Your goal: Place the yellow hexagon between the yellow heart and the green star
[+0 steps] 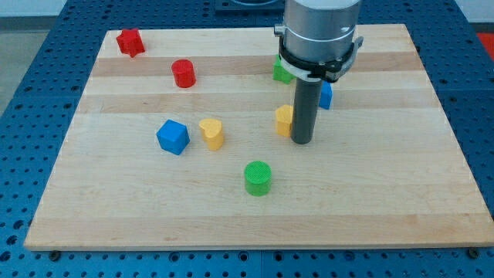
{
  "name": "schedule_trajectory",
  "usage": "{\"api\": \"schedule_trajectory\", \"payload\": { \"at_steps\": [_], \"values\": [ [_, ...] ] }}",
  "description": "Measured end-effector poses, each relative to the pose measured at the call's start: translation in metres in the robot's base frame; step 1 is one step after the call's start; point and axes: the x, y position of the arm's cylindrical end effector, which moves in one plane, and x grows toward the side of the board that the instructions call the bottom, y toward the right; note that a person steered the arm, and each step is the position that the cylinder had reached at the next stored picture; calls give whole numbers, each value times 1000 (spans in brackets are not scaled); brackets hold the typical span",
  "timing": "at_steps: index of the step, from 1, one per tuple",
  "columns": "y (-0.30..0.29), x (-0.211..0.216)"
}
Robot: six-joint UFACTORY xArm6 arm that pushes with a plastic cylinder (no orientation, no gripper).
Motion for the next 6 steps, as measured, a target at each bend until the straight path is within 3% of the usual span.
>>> {"api": "schedule_trajectory", "payload": {
  "at_steps": [6],
  "values": [
    [-18, -39]
  ]
}}
